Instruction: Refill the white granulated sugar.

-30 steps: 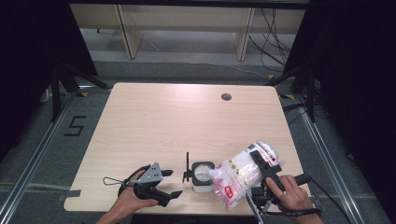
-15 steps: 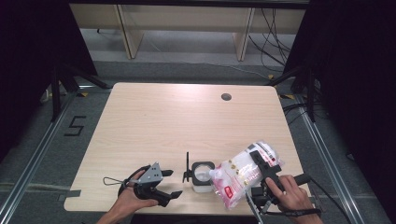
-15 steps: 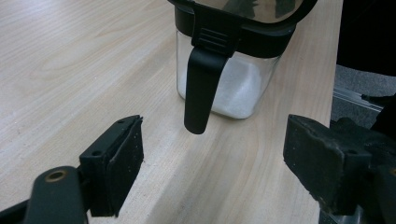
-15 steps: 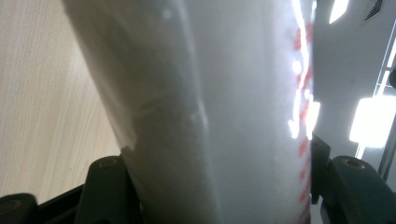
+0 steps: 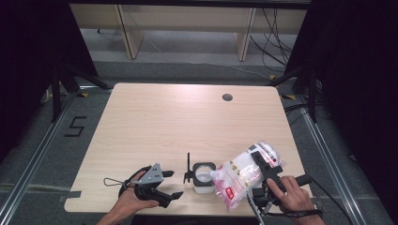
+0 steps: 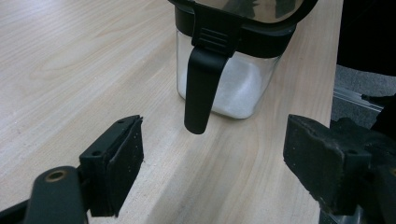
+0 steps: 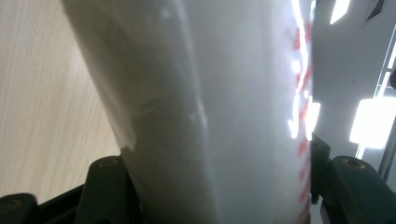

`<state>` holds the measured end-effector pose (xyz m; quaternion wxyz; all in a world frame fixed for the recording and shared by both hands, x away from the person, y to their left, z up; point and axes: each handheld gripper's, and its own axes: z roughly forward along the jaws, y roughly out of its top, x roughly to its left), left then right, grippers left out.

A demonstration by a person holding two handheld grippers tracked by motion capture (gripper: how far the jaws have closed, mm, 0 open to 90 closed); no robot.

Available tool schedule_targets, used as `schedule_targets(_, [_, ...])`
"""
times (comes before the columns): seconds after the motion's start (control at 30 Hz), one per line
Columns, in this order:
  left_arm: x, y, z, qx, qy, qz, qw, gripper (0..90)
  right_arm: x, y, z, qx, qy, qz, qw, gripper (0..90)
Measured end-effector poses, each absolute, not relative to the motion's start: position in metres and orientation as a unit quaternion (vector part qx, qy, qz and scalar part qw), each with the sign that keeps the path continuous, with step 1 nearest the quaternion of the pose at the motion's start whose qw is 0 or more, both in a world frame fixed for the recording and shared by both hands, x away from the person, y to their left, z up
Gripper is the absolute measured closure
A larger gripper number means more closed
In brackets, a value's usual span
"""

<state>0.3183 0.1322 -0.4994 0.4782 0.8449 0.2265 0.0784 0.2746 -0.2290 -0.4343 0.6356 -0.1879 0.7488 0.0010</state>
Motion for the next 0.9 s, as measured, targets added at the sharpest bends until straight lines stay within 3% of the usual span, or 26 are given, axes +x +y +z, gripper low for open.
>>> schedule_targets(0.9, [0.3185,0.1322,-0.4993,0.846,0.226,0.076,0.477,19.7,0.2751,-0.2295,-0.4377,-0.192,0.743,0.006,0.641,41.4])
